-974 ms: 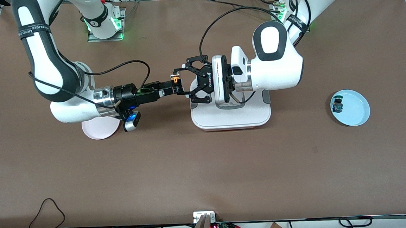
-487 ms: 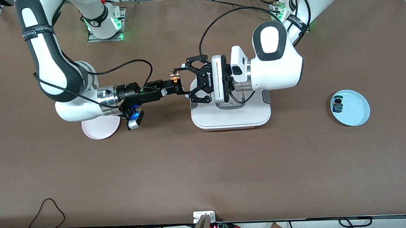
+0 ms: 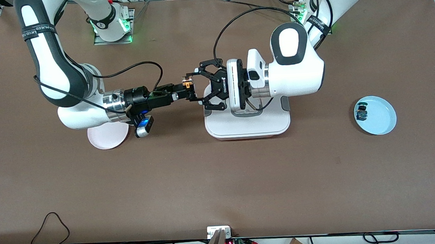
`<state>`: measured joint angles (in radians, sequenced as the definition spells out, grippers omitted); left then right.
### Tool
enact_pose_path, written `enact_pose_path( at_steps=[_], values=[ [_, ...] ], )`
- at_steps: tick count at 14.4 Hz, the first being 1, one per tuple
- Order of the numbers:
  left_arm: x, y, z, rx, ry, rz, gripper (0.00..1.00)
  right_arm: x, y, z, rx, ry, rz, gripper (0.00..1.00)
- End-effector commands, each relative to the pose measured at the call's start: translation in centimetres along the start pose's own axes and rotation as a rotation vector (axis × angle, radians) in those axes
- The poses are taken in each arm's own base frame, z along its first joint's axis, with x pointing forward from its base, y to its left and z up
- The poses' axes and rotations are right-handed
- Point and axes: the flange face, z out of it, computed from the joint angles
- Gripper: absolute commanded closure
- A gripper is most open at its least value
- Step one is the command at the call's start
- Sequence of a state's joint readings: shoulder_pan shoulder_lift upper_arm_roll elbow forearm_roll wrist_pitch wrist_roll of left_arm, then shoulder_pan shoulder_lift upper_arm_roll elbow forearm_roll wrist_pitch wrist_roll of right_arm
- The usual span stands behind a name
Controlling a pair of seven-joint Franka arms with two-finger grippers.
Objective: Transfer orange switch to right arm and place
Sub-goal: 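Close the right gripper on the switch and open the left gripper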
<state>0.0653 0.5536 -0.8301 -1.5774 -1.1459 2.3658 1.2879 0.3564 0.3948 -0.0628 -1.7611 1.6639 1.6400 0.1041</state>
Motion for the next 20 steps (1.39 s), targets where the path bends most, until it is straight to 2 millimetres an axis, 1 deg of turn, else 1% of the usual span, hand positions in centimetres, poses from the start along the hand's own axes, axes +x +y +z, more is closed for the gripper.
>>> enact_pose_path(
  at_steps=[1, 2, 3, 4, 6, 8, 9, 11, 14, 16, 17, 18, 19, 20],
  values=[
    [0.10, 0.33, 0.03, -0.004, 0.030, 0.011, 1.00, -1.21, 0.25, -0.08, 0.022, -0.005, 0.004, 0.00],
    [0.03, 0.32, 0.07, -0.004, 0.029, 0.009, 1.00, -1.21, 0.25, -0.08, 0.022, -0.005, 0.001, 0.03],
    [0.09, 0.32, -0.04, -0.002, 0.029, 0.011, 1.00, -1.23, 0.27, 0.01, 0.021, -0.007, 0.001, 0.14],
    [0.10, 0.32, -0.04, -0.002, 0.029, 0.011, 1.00, -1.28, 0.27, 0.01, 0.021, -0.007, 0.001, 0.29],
    [0.04, 0.26, -0.02, -0.003, 0.029, 0.010, 1.00, -1.64, -0.07, 0.01, 0.022, -0.008, -0.006, 0.44],
    [0.04, 0.26, -0.02, -0.003, 0.029, 0.010, 1.00, -1.71, -0.14, 0.01, 0.022, -0.008, -0.008, 0.46],
    [0.04, 0.26, -0.02, -0.003, 0.029, 0.010, 1.00, -1.64, -0.07, 0.01, 0.022, -0.008, -0.006, 0.49],
    [0.03, 0.32, 0.07, -0.004, 0.029, 0.010, 1.00, -1.68, -0.13, 0.11, 0.021, -0.009, -0.022, 0.60],
    [0.02, 0.38, 0.15, -0.005, 0.028, 0.009, 0.98, -1.52, 0.08, 0.10, 0.021, -0.008, -0.029, 0.69],
    [0.02, 0.39, 0.16, -0.006, 0.029, 0.008, 0.98, -1.52, 0.08, 0.10, 0.021, -0.008, -0.031, 0.71],
    [0.02, 0.39, 0.16, -0.005, 0.028, 0.007, 0.96, -1.55, 0.01, 0.12, 0.020, -0.010, -0.032, 0.72],
    [0.21, 0.64, 0.17, -0.007, 0.027, 0.000, 0.87, -1.63, -0.06, 0.12, 0.021, -0.010, -0.035, 0.72],
    [0.35, 0.69, 0.11, -0.005, 0.029, 0.011, 0.58, -1.53, 0.08, 0.12, 0.020, -0.010, -0.032, 0.72],
    [0.26, 0.75, 0.23, -0.006, 0.025, 0.027, 0.03, -1.53, 0.08, 0.12, 0.020, -0.010, -0.042, 0.72]
  ],
)
